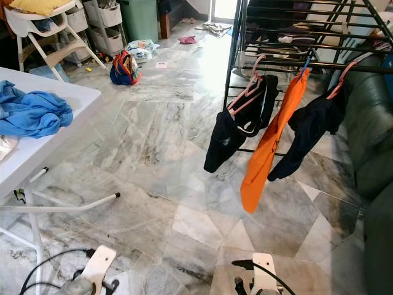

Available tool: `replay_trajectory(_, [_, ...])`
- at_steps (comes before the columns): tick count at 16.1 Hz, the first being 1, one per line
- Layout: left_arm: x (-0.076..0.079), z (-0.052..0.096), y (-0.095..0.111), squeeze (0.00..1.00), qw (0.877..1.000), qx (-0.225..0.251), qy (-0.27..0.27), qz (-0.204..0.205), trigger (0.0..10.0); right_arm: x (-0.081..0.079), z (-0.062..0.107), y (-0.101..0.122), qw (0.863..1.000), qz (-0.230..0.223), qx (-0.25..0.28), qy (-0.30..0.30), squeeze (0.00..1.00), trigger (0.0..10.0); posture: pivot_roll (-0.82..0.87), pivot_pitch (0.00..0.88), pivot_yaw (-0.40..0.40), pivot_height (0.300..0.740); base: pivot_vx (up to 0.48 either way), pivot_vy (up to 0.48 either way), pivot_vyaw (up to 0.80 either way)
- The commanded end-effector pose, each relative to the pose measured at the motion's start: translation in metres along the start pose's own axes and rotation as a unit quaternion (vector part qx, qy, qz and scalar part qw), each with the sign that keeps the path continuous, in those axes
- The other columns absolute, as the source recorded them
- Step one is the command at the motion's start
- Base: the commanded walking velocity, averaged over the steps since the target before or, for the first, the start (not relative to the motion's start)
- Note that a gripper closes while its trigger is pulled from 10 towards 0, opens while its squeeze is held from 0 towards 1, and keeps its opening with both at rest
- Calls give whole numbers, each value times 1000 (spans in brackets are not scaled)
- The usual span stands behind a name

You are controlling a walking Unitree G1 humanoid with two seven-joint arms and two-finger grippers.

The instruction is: Hang hanger

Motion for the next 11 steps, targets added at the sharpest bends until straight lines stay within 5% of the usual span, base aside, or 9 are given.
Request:
replay_trajectory(1, [-13,0,19,0,999,26,19,-17,10000,-2,-2,28,999,-18,41,2,0,10000,10,45,-7,740,0,0,0])
replay_trajectory(2, [-17,0,28,0,999,38,21,-21,10000,-2,-3,43,998,-24,58,4,0,10000,8,46,-5,740,0,0,0])
replay_trajectory(5, [-42,6,99,0,991,133,23,7,10000,4,2,114,991,-11,136,9,0,10000,9,43,-3,740,0,0,0])
replay_trajectory(8, [-71,29,175,0,970,237,27,-48,10000,5,14,169,977,43,207,3,0,10000,16,39,-9,740,0,0,0])
replay_trajectory(11, [-82,46,207,0,953,302,27,-25,10000,-14,33,225,954,35,294,45,0,10000,9,51,5,740,0,0,0])
Point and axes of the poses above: a point about 5 cm out from each wrist's last joint towards the gripper, its own z axis pointing back from the gripper into the wrist, its own y axis along the axis of the wrist's last joint, x = y × z, the point moved 6 cm from there along -z, pointing out of the wrist towards the gripper
